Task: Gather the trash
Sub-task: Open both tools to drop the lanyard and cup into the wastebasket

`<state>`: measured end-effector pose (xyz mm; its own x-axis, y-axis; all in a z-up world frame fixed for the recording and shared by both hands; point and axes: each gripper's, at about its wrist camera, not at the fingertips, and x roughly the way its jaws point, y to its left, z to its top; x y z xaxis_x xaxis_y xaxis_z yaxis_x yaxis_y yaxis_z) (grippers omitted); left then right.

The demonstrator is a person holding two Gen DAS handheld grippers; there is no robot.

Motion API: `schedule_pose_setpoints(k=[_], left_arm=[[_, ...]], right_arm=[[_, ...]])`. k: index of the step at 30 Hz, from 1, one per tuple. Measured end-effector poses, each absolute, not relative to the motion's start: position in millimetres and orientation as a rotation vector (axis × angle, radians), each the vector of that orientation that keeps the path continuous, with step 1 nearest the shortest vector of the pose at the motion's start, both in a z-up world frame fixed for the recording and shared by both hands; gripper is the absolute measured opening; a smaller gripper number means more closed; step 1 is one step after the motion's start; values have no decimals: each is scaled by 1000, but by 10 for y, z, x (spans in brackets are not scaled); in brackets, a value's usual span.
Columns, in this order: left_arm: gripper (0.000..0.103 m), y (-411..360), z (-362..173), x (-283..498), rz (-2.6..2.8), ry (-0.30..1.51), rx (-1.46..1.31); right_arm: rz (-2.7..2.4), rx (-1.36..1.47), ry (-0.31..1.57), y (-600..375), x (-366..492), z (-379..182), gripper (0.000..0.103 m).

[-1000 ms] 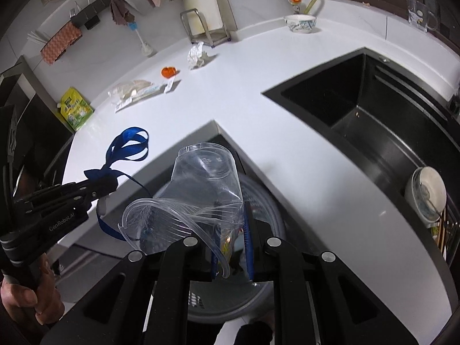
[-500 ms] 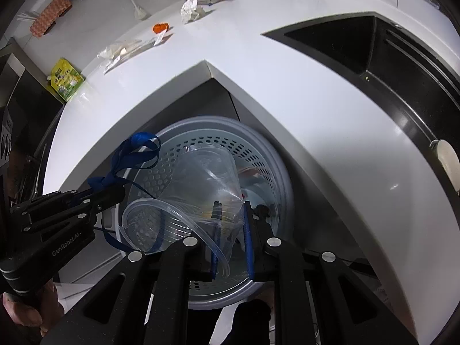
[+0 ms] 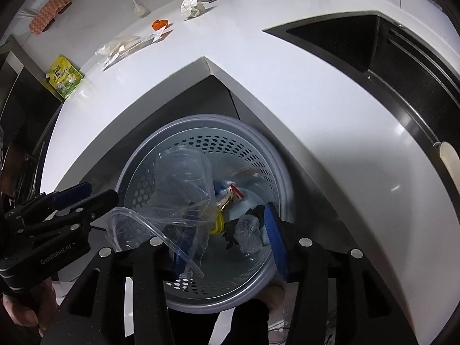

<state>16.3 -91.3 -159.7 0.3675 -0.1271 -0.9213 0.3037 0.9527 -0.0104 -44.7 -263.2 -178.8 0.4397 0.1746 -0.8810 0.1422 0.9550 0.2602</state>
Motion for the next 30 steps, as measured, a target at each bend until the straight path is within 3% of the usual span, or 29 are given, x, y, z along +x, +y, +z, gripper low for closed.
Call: schedule_pose_setpoints(k=[6,11,12,18,30], left_arm=[[55,-869,-1569,166,-258,1160,165],[59,-864,-1542,156,-254,1149,165],[59,-861,-1535,154,-253,1147,165],[59,-830,-1505,149,-243,1142,161],[62,-874,-1553,29,-282,1147,195]], right_arm=[[2,280,1161,-2615,-430,-1825,47],[-13,228,1283,-2556,-326,-1965,58],[-18,214,1314,-2542,-304,-2002,65],[10,162,1335,-2464,-256,-2030,71],[32,213,1305,-2506,-245,-1955,71]])
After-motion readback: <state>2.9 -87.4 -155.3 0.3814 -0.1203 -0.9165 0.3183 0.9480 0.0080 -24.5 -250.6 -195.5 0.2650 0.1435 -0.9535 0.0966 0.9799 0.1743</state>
